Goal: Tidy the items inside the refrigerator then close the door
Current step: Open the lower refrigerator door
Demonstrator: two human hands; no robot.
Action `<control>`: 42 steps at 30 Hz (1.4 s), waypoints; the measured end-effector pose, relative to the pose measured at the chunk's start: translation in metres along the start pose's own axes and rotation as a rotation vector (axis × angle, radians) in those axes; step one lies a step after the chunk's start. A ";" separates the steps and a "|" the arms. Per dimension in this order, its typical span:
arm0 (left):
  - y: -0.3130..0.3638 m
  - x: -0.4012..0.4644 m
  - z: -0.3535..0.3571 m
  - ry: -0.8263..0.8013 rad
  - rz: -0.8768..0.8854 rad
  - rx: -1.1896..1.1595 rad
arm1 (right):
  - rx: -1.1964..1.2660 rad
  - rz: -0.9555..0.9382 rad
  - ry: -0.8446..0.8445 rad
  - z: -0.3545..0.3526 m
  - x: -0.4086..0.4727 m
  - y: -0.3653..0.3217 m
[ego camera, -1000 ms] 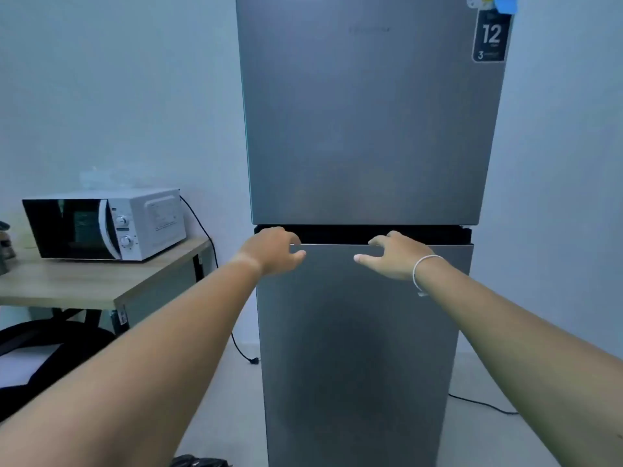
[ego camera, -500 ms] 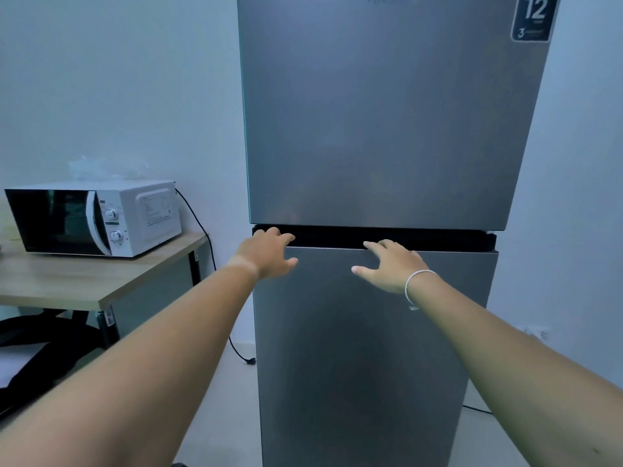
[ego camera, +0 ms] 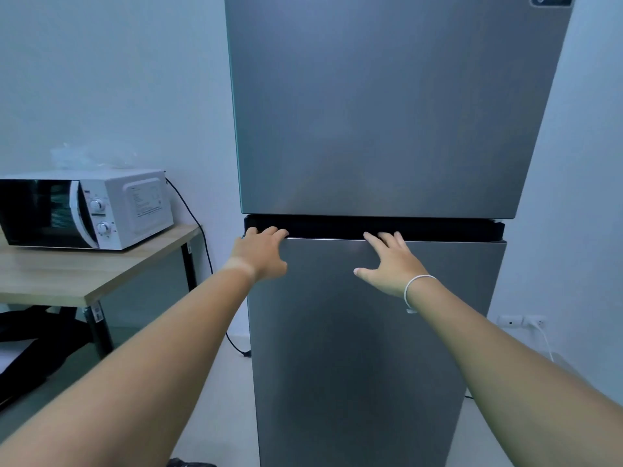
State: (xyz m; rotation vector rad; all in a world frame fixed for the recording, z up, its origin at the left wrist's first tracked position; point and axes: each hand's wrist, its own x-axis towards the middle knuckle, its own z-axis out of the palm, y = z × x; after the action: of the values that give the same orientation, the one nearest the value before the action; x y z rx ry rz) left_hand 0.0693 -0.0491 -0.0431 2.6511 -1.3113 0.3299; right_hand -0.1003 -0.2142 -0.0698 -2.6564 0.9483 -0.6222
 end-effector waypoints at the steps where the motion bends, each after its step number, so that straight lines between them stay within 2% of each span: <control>1: 0.001 -0.001 0.001 0.012 -0.009 -0.008 | 0.003 -0.003 -0.006 0.000 -0.001 0.000; 15: 0.006 -0.012 -0.006 -0.011 -0.021 0.036 | 0.032 0.027 -0.022 -0.002 -0.008 -0.004; 21: 0.004 -0.050 -0.012 0.031 0.079 0.134 | 0.055 0.006 -0.019 -0.009 -0.030 0.003; 28: 0.020 -0.112 -0.029 0.110 0.169 0.307 | 0.109 0.098 -0.061 -0.024 -0.075 -0.004; 33: 0.042 -0.152 -0.048 0.179 0.358 0.391 | 0.109 0.145 -0.050 -0.041 -0.116 -0.004; 36: 0.057 -0.173 -0.062 0.229 0.498 0.338 | 0.172 0.129 -0.030 -0.044 -0.147 0.000; 38: 0.068 -0.186 -0.070 0.310 0.553 0.216 | 0.225 0.100 -0.027 -0.043 -0.170 0.004; 40: 0.077 -0.196 -0.078 0.355 0.547 0.076 | 0.266 0.079 -0.036 -0.042 -0.190 0.009; 42: 0.086 -0.204 -0.084 0.319 0.508 -0.024 | 0.287 0.080 -0.036 -0.042 -0.210 0.013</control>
State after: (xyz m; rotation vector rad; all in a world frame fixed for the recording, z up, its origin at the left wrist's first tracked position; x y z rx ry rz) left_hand -0.1297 0.0755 -0.0132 2.0901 -1.8298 0.7559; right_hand -0.2733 -0.0916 -0.1029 -2.3583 0.8783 -0.6366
